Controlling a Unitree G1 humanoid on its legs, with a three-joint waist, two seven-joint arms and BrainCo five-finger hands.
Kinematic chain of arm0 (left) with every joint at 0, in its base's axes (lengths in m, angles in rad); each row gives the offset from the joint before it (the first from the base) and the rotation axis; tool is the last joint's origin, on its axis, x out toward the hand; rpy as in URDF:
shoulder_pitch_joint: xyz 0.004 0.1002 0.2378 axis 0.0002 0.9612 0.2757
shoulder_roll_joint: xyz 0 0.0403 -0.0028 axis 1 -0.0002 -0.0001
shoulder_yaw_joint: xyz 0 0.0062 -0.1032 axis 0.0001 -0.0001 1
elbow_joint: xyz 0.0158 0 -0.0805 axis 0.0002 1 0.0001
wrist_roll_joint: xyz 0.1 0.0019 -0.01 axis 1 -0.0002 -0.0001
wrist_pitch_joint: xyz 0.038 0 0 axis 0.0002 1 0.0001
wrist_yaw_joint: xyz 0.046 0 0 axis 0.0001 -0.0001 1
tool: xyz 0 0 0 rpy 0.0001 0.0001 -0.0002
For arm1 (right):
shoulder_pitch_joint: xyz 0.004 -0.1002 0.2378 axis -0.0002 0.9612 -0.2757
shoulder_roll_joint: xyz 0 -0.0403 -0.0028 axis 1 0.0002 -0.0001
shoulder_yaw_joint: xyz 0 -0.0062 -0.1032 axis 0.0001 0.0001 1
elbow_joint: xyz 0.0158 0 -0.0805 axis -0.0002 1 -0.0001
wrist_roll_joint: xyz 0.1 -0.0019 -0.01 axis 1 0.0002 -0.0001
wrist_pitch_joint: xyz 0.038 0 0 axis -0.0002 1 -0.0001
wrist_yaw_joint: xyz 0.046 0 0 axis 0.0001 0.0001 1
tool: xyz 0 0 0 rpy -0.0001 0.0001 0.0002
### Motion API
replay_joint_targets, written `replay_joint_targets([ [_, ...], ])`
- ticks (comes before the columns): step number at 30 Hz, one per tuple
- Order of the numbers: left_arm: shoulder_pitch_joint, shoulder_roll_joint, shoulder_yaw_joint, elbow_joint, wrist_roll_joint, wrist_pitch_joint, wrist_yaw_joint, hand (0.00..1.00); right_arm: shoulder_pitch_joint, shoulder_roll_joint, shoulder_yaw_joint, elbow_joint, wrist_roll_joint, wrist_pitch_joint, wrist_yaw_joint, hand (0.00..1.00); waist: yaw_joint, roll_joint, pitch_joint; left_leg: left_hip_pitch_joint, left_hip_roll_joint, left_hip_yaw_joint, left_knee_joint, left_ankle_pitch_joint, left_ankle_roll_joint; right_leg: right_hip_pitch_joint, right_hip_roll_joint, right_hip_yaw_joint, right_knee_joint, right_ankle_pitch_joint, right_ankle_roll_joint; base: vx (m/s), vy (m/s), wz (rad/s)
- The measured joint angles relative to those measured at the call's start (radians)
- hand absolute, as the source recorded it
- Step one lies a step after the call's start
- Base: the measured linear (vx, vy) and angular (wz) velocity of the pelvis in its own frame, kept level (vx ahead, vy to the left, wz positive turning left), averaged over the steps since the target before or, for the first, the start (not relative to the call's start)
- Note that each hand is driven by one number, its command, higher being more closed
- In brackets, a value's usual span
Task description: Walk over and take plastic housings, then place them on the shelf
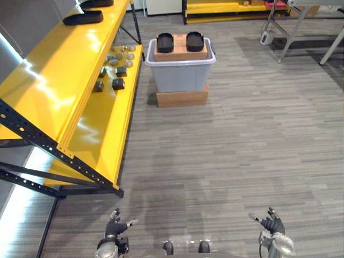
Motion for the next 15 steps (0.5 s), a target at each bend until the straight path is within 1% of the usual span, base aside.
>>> replay_joint_targets([
  [1, 0.000, -0.003, 0.004, -0.025, 0.000, -0.003, 0.012, 0.00, -0.010, 0.003, 0.000, -0.005, 0.000, 0.001, -0.003, 0.00, 0.001, -0.008, 0.008, 0.001, -0.012, 0.013, 0.026, -0.029, 0.013, -0.065, -0.024, -0.003, 0.157, -0.055, 0.017, 0.09, 0.105, -0.14],
  [2, -0.005, -0.005, 0.002, -0.043, -0.001, -0.004, 0.015, 0.00, -0.007, 0.008, 0.000, -0.019, 0.000, 0.002, -0.004, 0.00, 0.000, -0.013, 0.027, 0.014, -0.024, 0.014, 0.056, -0.057, 0.027, -0.140, -0.054, -0.012, 0.359, -0.076, 0.021, 0.09, 0.103, -0.01],
  [3, -0.009, -0.005, 0.001, -0.046, -0.001, -0.004, 0.015, 0.00, 0.000, 0.011, 0.000, -0.028, 0.000, 0.007, -0.004, 0.00, -0.004, -0.017, 0.039, 0.028, -0.030, 0.012, 0.066, -0.070, 0.035, -0.176, -0.070, -0.022, 0.450, -0.083, 0.014, 0.15, 0.095, 0.18],
  [4, -0.009, -0.004, 0.002, -0.050, 0.000, -0.004, 0.017, 0.00, 0.009, 0.021, 0.001, -0.045, 0.000, 0.017, -0.004, 0.00, -0.010, -0.025, 0.053, 0.059, -0.039, 0.007, 0.077, -0.100, 0.043, -0.220, -0.104, -0.053, 0.570, -0.102, 0.002, 0.22, 0.083, 0.09],
  [5, 0.006, -0.002, 0.002, -0.052, 0.000, -0.004, 0.020, 0.00, 0.010, 0.029, 0.005, -0.055, 0.001, 0.020, -0.006, 0.00, -0.011, -0.020, 0.057, 0.086, -0.041, 0.006, 0.081, -0.123, 0.045, -0.255, -0.125, -0.084, 0.591, -0.125, 0.002, 0.25, 0.075, 0.02],
  [6, 0.009, -0.002, 0.001, -0.053, 0.000, -0.003, 0.022, 0.00, 0.011, 0.028, 0.011, -0.063, 0.001, 0.020, -0.011, 0.00, -0.012, -0.022, 0.057, 0.098, -0.040, 0.005, 0.080, -0.134, 0.044, -0.273, -0.135, -0.101, 0.578, -0.130, 0.006, 0.39, 0.042, -0.01],
  [7, 0.002, -0.002, 0.001, -0.056, -0.001, -0.003, 0.031, 0.00, 0.008, 0.027, 0.026, -0.082, 0.001, 0.019, -0.018, 0.00, -0.014, -0.026, 0.064, 0.116, -0.029, 0.002, 0.076, -0.146, 0.046, -0.307, -0.134, -0.128, 0.523, -0.133, 0.009, 0.37, -0.002, 0.15],
  [8, -0.013, -0.003, 0.001, -0.057, -0.001, -0.003, 0.035, 0.00, -0.005, 0.024, 0.030, -0.088, 0.002, 0.018, -0.019, 0.00, -0.015, -0.018, 0.074, 0.137, -0.005, -0.009, 0.057, -0.152, 0.040, -0.342, -0.116, -0.151, 0.439, -0.125, 0.010, 0.49, -0.048, 0.20],
  [9, -0.021, -0.005, 0.001, -0.059, -0.001, -0.003, 0.035, 0.00, -0.013, 0.021, 0.031, -0.089, 0.002, 0.018, -0.019, 0.00, -0.016, -0.009, 0.079, 0.152, 0.013, -0.015, 0.042, -0.155, 0.033, -0.364, -0.099, -0.162, 0.392, -0.107, 0.001, 0.46, -0.087, 0.26],
  [10, -0.038, -0.006, -0.006, -0.061, -0.001, -0.003, 0.037, 0.00, -0.031, 0.012, 0.032, -0.091, 0.002, 0.018, -0.020, 0.00, -0.022, 0.003, 0.092, 0.185, 0.049, -0.027, 0.004, -0.152, 0.006, -0.396, -0.059, -0.169, 0.283, -0.043, -0.010, 0.48, -0.093, 0.25],
  [11, -0.049, -0.004, -0.006, -0.065, -0.001, -0.004, 0.040, 0.00, -0.038, 0.009, 0.035, -0.101, 0.002, 0.018, -0.021, 0.00, -0.028, -0.005, 0.096, 0.208, 0.061, -0.034, -0.018, -0.145, -0.018, -0.414, -0.039, -0.164, 0.189, 0.029, -0.017, 0.53, -0.130, 0.37],
  [12, -0.053, 0.005, -0.006, -0.075, -0.001, -0.004, 0.049, 0.00, -0.035, 0.006, 0.045, -0.130, 0.002, 0.015, -0.022, 0.00, -0.037, -0.019, 0.102, 0.240, 0.058, -0.051, -0.030, -0.147, -0.047, -0.419, -0.041, -0.153, 0.087, 0.149, -0.050, 0.46, -0.146, 0.38],
  [13, -0.054, 0.003, -0.008, -0.077, -0.001, -0.004, 0.055, 0.00, -0.035, 0.002, 0.046, -0.137, 0.002, 0.013, -0.022, 0.00, -0.045, -0.030, 0.098, 0.261, 0.063, -0.064, -0.030, -0.156, -0.061, -0.414, -0.046, -0.145, 0.097, 0.246, -0.083, 0.59, -0.213, 0.25],
  [14, -0.061, -0.018, -0.008, -0.078, -0.001, -0.004, 0.055, 0.00, -0.045, -0.016, 0.043, -0.140, 0.001, 0.013, -0.022, 0.00, -0.045, 0.007, 0.098, 0.262, 0.100, -0.078, -0.007, -0.147, -0.084, -0.433, -0.026, -0.168, 0.180, 0.218, -0.133, 0.59, -0.240, 0.14],
  [15, -0.073, -0.018, -0.013, -0.081, -0.001, -0.007, 0.055, 0.00, -0.057, -0.015, 0.044, -0.151, 0.001, 0.012, -0.022, 0.00, -0.046, 0.009, 0.099, 0.239, 0.105, -0.085, 0.043, -0.117, -0.129, -0.441, -0.027, -0.175, 0.224, 0.162, -0.141, 0.69, -0.290, 0.06],
])
